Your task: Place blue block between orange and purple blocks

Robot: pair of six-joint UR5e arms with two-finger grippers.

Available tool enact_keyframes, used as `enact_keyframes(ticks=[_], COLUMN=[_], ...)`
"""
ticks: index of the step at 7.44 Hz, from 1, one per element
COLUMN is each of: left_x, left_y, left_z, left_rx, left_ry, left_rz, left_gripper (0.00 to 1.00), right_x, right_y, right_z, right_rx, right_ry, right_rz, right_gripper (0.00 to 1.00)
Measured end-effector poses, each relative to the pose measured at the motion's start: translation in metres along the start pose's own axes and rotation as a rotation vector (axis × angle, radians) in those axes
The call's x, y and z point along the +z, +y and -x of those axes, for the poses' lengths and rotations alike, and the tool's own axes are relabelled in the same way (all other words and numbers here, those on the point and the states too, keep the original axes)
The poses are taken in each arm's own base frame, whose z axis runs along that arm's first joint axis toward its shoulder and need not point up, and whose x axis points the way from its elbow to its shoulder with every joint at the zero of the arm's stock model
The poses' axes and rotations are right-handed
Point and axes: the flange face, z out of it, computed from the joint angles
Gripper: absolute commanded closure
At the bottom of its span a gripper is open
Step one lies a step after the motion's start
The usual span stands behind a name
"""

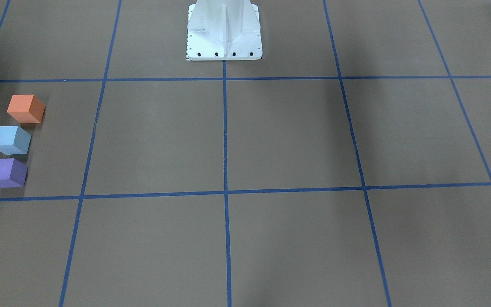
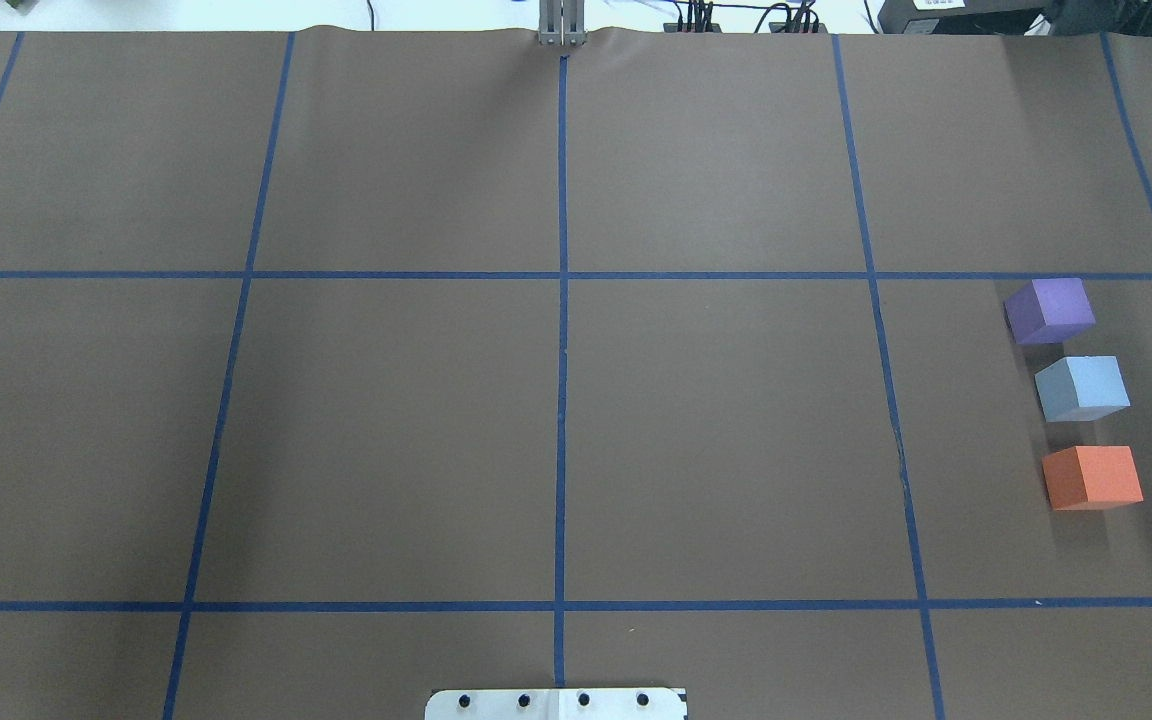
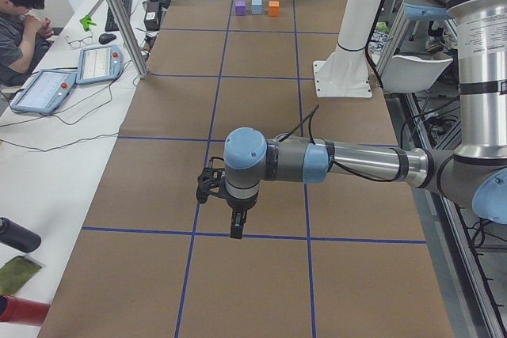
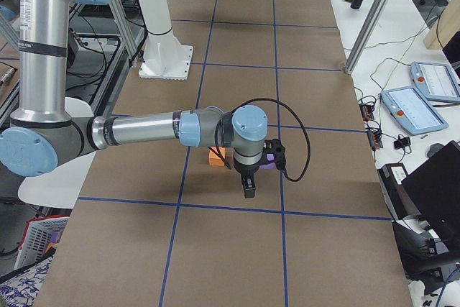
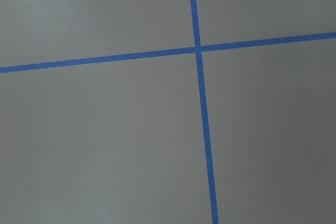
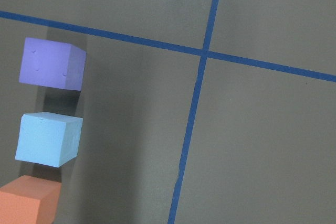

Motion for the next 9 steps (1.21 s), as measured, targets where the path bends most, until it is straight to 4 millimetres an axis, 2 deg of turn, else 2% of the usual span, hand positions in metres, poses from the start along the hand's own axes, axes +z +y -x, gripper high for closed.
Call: enact_keyframes(ticks=[9], left_x=[-0.0002], left_y=[-0.0002], left_z=[-0.0001], left_rx=[0.0], left_ry=[0.0], left_rz=[-0.001], left_gripper=[0.0], right_x=[0.0], right_y=[-0.0007], right_z=[0.0027], right_rx=[-0.003], right_ry=[-0.016], right_rz=[-0.003], right_gripper=[0.0])
